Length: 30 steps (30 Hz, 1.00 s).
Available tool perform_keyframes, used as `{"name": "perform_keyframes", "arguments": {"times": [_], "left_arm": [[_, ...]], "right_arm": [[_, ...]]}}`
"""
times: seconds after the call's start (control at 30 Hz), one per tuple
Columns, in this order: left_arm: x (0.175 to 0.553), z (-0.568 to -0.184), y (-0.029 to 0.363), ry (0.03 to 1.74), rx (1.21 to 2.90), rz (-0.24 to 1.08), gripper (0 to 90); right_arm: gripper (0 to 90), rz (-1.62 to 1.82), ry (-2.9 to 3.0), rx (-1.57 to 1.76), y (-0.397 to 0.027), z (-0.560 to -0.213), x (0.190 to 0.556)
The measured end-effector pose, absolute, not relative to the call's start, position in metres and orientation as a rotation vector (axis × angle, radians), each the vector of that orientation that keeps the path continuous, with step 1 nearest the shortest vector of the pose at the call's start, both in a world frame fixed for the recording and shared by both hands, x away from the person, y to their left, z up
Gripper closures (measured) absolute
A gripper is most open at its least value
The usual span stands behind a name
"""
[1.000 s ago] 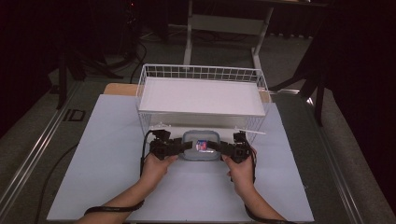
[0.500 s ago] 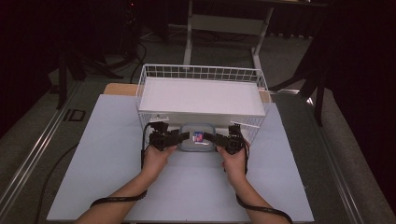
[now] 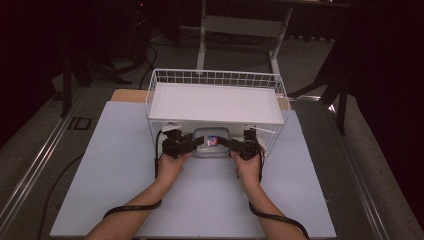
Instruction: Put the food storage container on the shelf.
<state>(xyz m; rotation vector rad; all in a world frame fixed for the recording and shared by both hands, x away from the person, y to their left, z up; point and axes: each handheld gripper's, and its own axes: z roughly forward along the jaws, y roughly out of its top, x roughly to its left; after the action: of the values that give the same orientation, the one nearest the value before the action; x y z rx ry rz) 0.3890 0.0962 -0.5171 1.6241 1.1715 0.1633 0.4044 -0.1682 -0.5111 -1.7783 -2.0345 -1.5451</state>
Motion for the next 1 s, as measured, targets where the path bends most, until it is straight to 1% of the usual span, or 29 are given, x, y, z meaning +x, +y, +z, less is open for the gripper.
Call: {"name": "perform_keyframes", "arguments": {"times": [0.13,0.17,0.27,0.43,0.47,0.5,0.67,0.9,1.0], "left_arm": [[0.393,-0.520,0.096,1.189,1.617,0.182,47.1],[0.395,-0.521,0.096,1.190,1.629,0.184,45.7],[0.399,-0.525,0.097,1.207,1.617,0.168,44.1],[0.397,-0.523,0.095,1.201,1.627,0.211,43.9],[0.395,-0.521,0.097,1.208,1.633,0.244,42.8],[0.393,-0.521,0.099,1.223,1.627,0.248,42.8],[0.382,-0.520,0.107,1.239,1.599,0.236,42.8],[0.366,-0.518,0.111,1.191,1.655,0.221,42.8],[0.356,-0.516,0.115,1.178,1.678,0.220,42.8]], "right_arm": [[32.4,-1.539,-2.028,-1.799,-0.167,-0.513,0.404],[31.5,-1.543,-2.029,-1.800,-0.167,-0.514,0.405],[30.2,-1.562,-2.027,-1.803,-0.168,-0.520,0.407],[30.2,-1.564,-2.072,-1.797,-0.167,-0.518,0.405],[30.2,-1.566,-2.103,-1.798,-0.166,-0.516,0.404],[30.2,-1.564,-2.132,-1.806,-0.165,-0.514,0.402],[30.3,-1.599,-2.202,-1.770,-0.165,-0.508,0.396],[30.5,-1.636,-2.311,-1.728,-0.165,-0.508,0.385],[31.2,-1.622,-2.379,-1.711,-0.165,-0.506,0.374]]}}
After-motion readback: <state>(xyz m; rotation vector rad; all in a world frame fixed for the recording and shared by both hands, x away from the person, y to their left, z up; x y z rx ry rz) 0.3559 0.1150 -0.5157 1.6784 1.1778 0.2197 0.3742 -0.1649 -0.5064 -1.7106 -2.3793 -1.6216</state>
